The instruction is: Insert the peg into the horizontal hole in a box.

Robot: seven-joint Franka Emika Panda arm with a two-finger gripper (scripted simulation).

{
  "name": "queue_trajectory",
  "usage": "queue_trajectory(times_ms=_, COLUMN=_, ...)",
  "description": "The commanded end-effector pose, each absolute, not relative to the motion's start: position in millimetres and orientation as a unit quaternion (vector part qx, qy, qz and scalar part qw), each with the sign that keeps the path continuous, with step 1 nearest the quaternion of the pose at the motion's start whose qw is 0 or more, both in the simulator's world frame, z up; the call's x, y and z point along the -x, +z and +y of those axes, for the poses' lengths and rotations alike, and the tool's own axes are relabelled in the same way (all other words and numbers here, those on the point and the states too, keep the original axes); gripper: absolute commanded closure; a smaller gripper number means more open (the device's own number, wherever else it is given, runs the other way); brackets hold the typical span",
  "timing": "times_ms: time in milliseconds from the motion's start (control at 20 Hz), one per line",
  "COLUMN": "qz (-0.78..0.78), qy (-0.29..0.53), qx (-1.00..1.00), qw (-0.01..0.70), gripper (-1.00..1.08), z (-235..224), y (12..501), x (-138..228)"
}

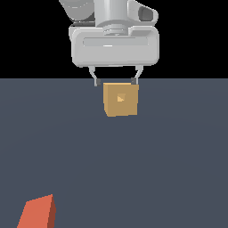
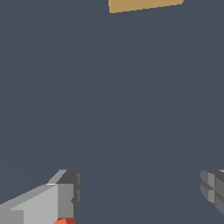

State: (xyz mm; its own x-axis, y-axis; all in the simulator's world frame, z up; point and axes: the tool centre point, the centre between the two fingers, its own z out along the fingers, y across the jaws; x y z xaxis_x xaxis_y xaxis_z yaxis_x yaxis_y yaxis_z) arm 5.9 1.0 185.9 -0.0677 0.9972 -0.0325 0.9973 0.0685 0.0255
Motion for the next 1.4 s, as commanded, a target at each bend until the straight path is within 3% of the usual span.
queue_trajectory(times_ms=0, qz=0.731, qy=-0.002, qx=-0.682, qw=0.021, gripper=-0.92, z=0.9, y=185.9, x=-5.9)
queue_trajectory(times_ms=600, qz=0.741, qy=-0.002, qx=-0.671, qw=0.018, gripper=-0.92, z=-33.2, y=172.5, x=7.7)
queue_trajectory(times_ms=1350, qz=0.776, qy=-0.001, qx=-0.631, qw=0.010, gripper=-0.92, z=-154.5, y=125.1, x=45.2)
